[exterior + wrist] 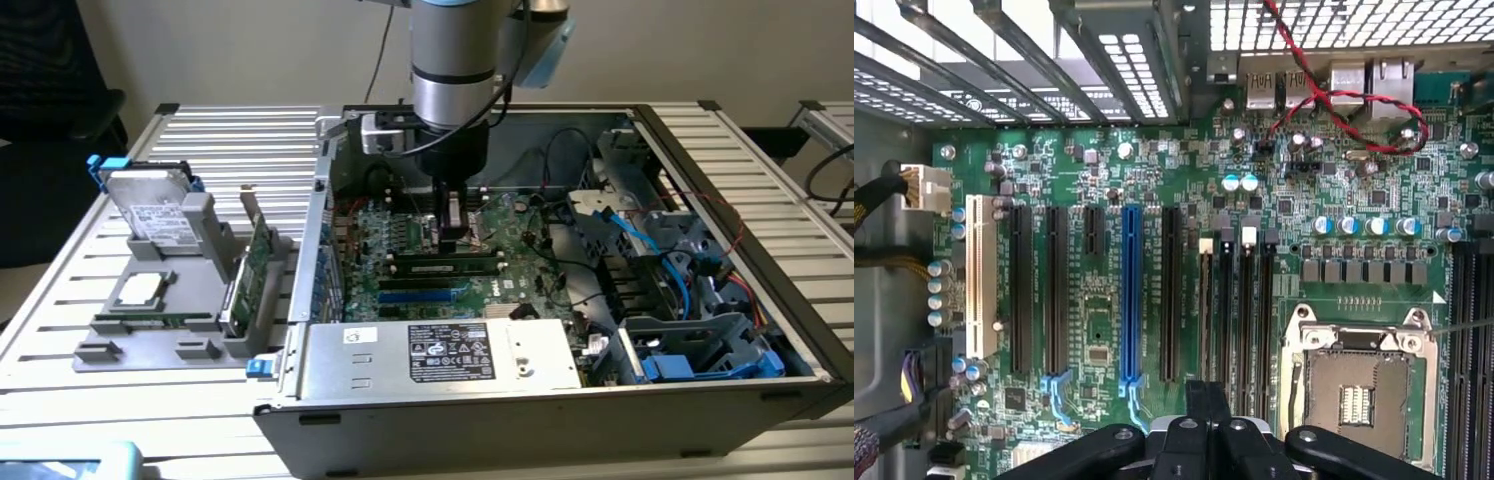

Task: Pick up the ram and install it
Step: 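Press down the ram until it locks into place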

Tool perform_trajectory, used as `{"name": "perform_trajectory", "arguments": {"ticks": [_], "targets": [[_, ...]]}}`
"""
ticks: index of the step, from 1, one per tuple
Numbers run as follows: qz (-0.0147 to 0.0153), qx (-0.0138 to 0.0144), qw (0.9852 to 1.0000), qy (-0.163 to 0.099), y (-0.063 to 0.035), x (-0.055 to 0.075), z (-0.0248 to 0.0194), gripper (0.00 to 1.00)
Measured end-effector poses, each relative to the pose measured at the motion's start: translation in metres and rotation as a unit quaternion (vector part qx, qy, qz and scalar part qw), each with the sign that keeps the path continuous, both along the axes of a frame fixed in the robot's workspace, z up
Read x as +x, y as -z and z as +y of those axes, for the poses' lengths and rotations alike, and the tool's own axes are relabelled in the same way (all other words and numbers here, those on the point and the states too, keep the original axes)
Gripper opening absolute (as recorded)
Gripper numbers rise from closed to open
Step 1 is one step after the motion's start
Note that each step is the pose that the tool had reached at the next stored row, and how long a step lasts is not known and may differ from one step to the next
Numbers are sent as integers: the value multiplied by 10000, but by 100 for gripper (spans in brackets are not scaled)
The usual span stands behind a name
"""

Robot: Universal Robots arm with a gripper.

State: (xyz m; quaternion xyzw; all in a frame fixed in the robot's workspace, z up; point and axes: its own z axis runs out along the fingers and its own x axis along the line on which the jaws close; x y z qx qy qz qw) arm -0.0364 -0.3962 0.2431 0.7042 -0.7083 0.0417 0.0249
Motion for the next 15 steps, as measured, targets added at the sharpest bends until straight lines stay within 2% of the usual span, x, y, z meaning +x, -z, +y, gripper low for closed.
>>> {"name": "perform_trajectory", "arguments": {"ticks": [2,12,15], "targets": [[13,1,10000,0,0,26,-5,11],[14,0,10000,7,-1,26,-5,11],[14,-1,9998,194,-2,26,-6,11]]}}
